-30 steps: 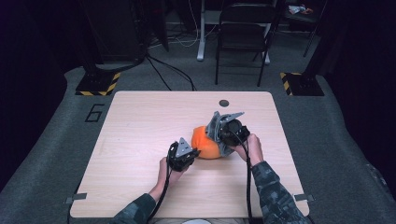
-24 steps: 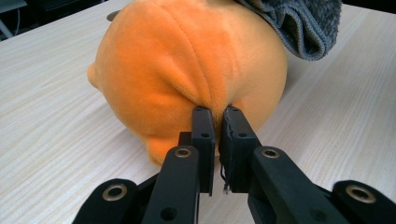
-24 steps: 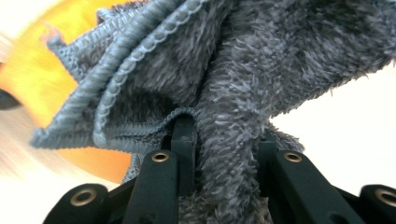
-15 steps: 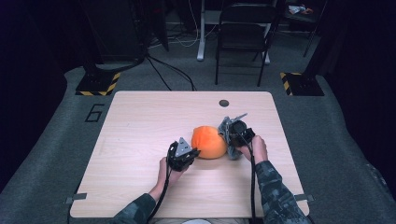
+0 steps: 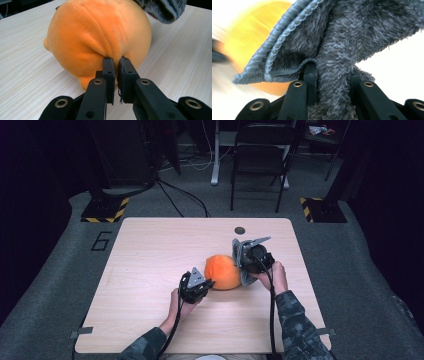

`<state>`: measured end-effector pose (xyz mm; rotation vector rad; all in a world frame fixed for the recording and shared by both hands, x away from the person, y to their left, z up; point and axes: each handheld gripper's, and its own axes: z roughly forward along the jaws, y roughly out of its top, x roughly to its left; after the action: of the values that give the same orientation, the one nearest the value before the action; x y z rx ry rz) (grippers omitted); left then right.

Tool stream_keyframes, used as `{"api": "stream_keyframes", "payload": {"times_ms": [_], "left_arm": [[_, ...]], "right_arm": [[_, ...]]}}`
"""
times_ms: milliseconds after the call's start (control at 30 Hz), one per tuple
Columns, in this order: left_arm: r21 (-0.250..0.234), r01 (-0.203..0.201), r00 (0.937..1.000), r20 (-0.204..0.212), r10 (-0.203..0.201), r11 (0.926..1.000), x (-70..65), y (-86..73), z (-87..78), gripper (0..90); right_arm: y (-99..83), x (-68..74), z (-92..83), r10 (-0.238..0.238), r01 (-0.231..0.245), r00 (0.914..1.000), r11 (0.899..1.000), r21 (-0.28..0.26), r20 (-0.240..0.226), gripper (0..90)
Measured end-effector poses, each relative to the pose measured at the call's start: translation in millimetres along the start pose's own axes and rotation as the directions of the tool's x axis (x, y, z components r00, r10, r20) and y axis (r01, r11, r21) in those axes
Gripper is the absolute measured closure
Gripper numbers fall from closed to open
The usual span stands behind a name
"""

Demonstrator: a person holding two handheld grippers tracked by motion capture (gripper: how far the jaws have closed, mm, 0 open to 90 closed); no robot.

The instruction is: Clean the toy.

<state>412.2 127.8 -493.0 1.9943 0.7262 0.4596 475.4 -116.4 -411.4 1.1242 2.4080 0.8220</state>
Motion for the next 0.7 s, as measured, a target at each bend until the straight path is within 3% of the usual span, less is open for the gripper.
{"api": "stream_keyframes", "payload": {"times_ms": [133, 233, 267, 367, 433, 500, 533, 567, 633, 700], "left_arm": [[-0.001, -0.012, 0.9999, 0.003, 0.012, 0.9999, -0.6, 0.4, 0.2, 84.2], [0.004, -0.016, 0.9998, 0.015, 0.016, 0.9999, -2.0, 0.6, 0.2, 84.2], [0.000, -0.013, 0.9997, 0.021, 0.013, 0.9999, -2.4, 0.5, 0.4, 84.1], [-0.003, -0.013, 0.9997, 0.022, 0.013, 0.9999, -3.4, 0.3, 1.0, 84.0], [0.004, -0.021, 0.9996, 0.020, 0.021, 0.9998, -3.1, 0.1, 1.5, 84.0], [0.005, -0.016, 0.9996, 0.022, 0.016, 0.9999, -2.5, -0.5, 2.2, 84.0], [0.005, -0.014, 0.9996, 0.024, 0.014, 0.9999, -2.2, -0.4, 2.2, 84.0], [0.007, -0.017, 0.9996, 0.022, 0.017, 0.9998, -2.3, -0.4, 2.3, 84.0], [0.015, -0.017, 0.9996, 0.023, 0.017, 0.9997, -2.0, -0.6, 2.3, 84.0], [0.018, -0.019, 0.9995, 0.024, 0.019, 0.9997, -1.5, -0.5, 2.2, 84.0]], "right_arm": [[11.6, 25.0, -11.7, -0.048, 0.041, 0.9962, 0.995, -0.089, -0.072, 70.5], [16.1, 39.3, -16.0, -0.084, 0.058, 0.9847, 0.984, -0.167, -0.153, 70.5], [17.1, 44.8, -16.3, -0.076, 0.050, 0.9856, 0.985, -0.168, -0.151, 70.5], [17.2, 51.1, -7.2, -0.112, 0.093, 0.9861, 0.984, -0.151, -0.122, 70.5], [13.1, 53.4, 3.4, -0.123, 0.118, 0.9908, 0.989, -0.092, -0.056, 70.6], [11.1, 48.5, 7.7, -0.107, 0.100, 0.9912, 0.992, -0.082, -0.078, 70.4], [11.3, 45.9, 8.2, -0.126, 0.120, 0.9896, 0.989, -0.084, -0.069, 70.4], [10.9, 46.5, 6.4, -0.101, 0.097, 0.9926, 0.994, -0.055, -0.067, 70.4], [10.6, 43.3, 7.7, -0.128, 0.125, 0.9901, 0.991, -0.048, -0.058, 70.3], [9.7, 40.1, 8.4, -0.124, 0.122, 0.9910, 0.992, -0.040, -0.051, 70.3]]}}
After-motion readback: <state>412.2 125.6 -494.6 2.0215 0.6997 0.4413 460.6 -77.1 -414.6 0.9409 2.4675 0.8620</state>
